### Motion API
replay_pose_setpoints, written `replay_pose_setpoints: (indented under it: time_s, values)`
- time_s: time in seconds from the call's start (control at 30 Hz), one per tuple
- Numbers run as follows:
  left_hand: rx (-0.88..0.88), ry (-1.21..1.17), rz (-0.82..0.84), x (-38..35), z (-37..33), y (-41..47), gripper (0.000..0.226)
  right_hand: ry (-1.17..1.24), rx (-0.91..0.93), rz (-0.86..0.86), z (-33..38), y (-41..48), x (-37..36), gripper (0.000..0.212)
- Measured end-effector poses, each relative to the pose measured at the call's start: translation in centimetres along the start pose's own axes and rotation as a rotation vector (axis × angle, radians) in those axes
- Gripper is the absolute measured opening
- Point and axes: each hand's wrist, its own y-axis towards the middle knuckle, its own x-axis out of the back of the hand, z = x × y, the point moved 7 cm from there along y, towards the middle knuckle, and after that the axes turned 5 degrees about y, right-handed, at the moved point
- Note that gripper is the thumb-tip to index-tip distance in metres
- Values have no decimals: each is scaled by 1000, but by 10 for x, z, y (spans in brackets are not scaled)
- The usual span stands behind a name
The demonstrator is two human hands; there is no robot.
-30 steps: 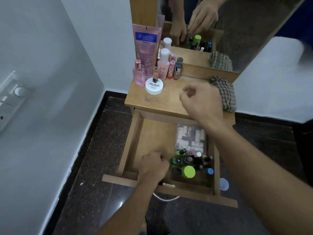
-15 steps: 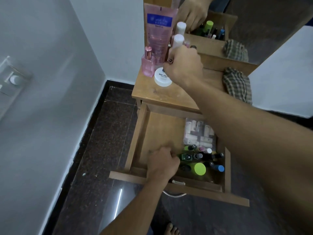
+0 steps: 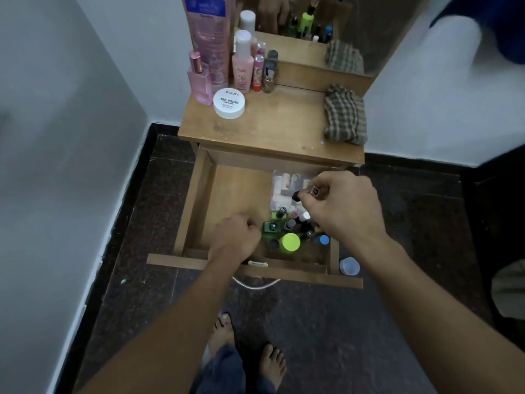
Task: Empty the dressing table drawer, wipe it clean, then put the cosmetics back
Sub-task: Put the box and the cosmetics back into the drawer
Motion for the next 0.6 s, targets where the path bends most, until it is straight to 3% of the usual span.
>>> replay_pose_setpoints:
  time_s: [0.33,0.6]
  values:
    - [2,100,-41,4,-8,-7,31,-71,-212,78,-57,-61,-19,20]
    - [28,44,-78,8,-6,-10,33,-185,-172,174,-62,-61,-53,18]
